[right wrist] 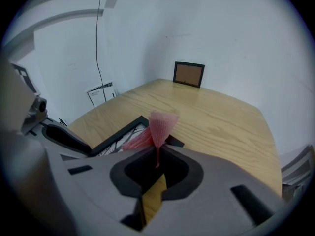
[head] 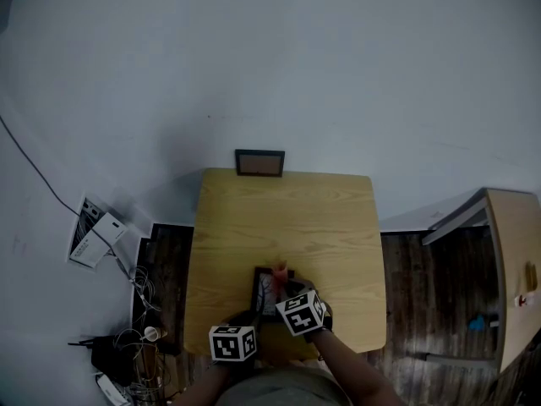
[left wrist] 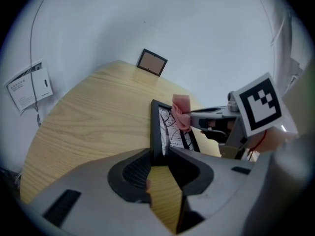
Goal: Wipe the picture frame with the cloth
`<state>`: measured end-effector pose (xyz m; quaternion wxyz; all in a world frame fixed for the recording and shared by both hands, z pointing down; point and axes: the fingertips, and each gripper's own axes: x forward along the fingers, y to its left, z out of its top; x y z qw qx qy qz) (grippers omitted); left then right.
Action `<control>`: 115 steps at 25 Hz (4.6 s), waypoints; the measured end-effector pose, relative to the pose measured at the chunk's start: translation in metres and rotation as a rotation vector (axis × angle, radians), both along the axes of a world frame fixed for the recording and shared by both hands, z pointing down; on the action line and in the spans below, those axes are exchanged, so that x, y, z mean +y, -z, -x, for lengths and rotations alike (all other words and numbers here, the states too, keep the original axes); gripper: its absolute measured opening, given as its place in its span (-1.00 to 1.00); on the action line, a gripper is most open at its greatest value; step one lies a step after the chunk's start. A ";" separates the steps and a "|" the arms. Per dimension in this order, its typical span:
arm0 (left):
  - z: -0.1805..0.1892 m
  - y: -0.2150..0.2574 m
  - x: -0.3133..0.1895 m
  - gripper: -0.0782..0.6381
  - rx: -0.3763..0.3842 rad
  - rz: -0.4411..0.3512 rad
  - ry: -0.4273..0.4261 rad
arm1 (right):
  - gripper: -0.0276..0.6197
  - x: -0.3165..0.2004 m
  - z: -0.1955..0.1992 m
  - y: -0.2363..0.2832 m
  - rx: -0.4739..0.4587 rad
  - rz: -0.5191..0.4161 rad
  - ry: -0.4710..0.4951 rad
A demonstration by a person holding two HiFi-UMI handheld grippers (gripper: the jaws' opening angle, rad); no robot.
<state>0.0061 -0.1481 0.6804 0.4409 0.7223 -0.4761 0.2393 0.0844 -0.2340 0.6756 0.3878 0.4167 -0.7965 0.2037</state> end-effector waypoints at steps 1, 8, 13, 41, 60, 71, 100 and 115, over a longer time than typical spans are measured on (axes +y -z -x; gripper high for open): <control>0.000 0.000 -0.001 -0.49 0.001 0.001 0.002 | -0.87 -0.001 0.000 0.000 0.000 0.000 -0.002; 0.000 -0.001 -0.002 -0.49 0.008 0.010 0.000 | -0.87 -0.003 -0.005 0.012 -0.095 -0.010 -0.073; 0.000 -0.002 -0.004 -0.49 0.013 0.009 -0.001 | -0.87 0.005 0.007 0.041 -0.217 -0.017 -0.079; 0.000 -0.001 -0.004 -0.49 0.010 -0.005 0.007 | -0.87 0.051 0.061 -0.002 -0.121 0.094 0.147; 0.003 -0.002 -0.006 -0.49 -0.011 -0.016 0.017 | -0.87 0.049 0.014 -0.004 0.016 0.092 0.112; 0.008 0.002 0.000 -0.48 0.004 -0.077 0.022 | -0.87 0.053 0.007 0.016 -0.108 0.009 0.003; 0.084 0.169 0.103 -0.73 0.219 -0.480 -0.296 | -0.87 0.224 0.075 0.183 -0.422 -0.395 -0.475; 0.136 0.172 0.144 -0.76 0.277 -0.479 -0.288 | -0.87 0.271 0.128 0.197 -0.364 -0.486 -0.440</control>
